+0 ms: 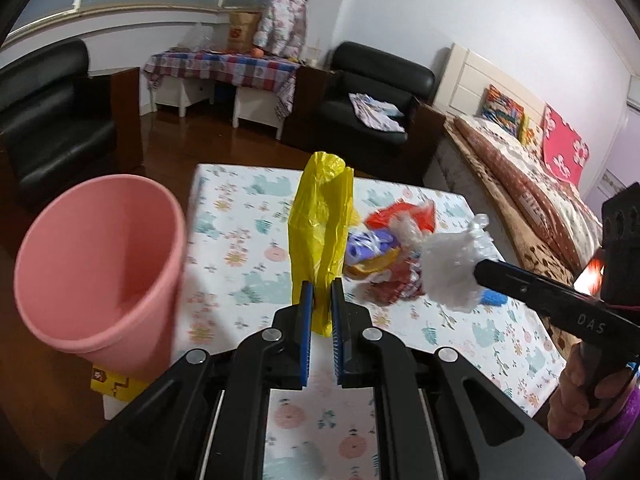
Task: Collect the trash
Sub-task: 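Carry the yellow bag and clear bag over the pink bucket, then open both tools to drop the bags into the bucket and withdraw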
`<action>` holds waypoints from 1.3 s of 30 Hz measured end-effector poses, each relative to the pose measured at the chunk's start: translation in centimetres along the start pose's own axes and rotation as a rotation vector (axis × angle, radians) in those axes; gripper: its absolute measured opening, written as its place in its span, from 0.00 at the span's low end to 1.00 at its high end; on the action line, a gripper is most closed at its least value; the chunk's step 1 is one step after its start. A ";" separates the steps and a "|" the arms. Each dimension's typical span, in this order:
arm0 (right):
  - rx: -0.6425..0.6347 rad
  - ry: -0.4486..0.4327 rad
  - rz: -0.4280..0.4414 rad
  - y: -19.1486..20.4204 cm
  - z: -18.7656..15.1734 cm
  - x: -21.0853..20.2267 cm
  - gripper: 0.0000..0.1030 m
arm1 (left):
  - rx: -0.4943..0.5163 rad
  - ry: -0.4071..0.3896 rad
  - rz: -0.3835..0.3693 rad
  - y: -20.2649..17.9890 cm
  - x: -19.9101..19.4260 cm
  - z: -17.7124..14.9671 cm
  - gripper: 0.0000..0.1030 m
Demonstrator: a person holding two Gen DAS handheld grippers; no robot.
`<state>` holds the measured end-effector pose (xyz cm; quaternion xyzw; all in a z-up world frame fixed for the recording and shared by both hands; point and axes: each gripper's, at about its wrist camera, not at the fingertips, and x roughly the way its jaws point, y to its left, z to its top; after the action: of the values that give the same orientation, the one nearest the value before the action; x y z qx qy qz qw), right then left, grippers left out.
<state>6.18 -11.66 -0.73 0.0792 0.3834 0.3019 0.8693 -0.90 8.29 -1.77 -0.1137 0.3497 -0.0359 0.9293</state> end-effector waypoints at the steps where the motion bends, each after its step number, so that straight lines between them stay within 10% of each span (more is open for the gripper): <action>1: -0.012 0.005 0.010 0.7 0.2 0.4 0.20 | -0.009 -0.006 0.009 0.4 -0.3 0.1 0.08; 18: -0.128 0.120 0.200 12.6 4.2 10.3 0.20 | -0.217 -0.104 0.207 10.9 -5.5 0.5 0.08; 39: -0.195 0.232 0.195 17.6 3.1 19.9 0.22 | -0.325 -0.032 0.304 16.7 -3.1 -0.4 0.09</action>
<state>10.71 14.45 -4.43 -0.0041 0.4406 0.4274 0.7894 -3.77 24.87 -4.04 -0.2085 0.3493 0.1633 0.8988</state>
